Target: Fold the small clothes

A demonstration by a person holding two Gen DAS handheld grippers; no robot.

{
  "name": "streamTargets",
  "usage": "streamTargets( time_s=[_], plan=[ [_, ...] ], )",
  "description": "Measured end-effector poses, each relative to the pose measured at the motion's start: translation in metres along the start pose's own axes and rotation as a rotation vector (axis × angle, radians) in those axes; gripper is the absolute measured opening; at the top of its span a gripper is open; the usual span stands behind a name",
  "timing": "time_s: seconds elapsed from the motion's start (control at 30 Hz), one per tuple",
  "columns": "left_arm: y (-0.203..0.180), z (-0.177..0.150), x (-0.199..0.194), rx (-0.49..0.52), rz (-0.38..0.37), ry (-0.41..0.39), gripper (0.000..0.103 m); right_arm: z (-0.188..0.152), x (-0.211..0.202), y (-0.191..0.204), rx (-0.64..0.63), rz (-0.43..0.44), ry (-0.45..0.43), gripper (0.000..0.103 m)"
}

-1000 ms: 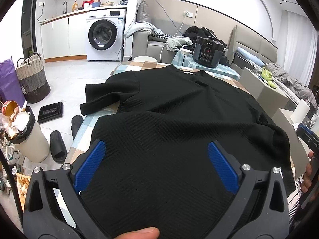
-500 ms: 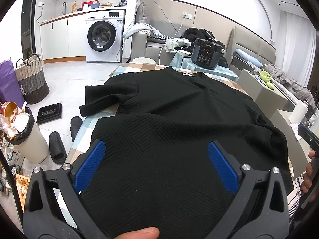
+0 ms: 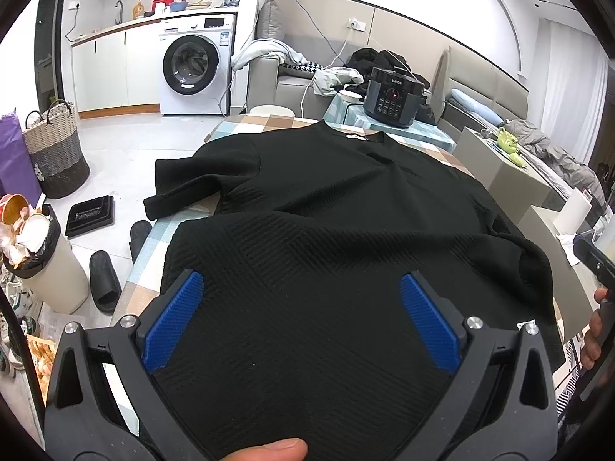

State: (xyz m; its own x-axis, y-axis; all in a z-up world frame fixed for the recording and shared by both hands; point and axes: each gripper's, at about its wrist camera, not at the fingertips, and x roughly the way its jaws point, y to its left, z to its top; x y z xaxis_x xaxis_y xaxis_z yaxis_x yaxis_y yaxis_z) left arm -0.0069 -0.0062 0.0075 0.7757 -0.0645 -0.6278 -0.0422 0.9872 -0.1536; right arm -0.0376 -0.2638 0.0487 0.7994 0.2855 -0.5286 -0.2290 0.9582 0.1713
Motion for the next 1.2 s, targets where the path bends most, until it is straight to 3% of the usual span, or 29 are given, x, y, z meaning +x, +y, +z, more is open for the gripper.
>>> streamTargets(
  time_s=[0.97, 1.2],
  plan=[
    [0.024, -0.001, 0.025, -0.045, 0.034, 0.026, 0.102, 0.001, 0.003, -0.019, 0.053, -0.026, 0.013, 0.103],
    [0.039, 0.003, 0.029, -0.080, 0.043, 0.029, 0.102, 0.004, 0.008, -0.030, 0.127, -0.022, 0.033, 0.103]
  ],
)
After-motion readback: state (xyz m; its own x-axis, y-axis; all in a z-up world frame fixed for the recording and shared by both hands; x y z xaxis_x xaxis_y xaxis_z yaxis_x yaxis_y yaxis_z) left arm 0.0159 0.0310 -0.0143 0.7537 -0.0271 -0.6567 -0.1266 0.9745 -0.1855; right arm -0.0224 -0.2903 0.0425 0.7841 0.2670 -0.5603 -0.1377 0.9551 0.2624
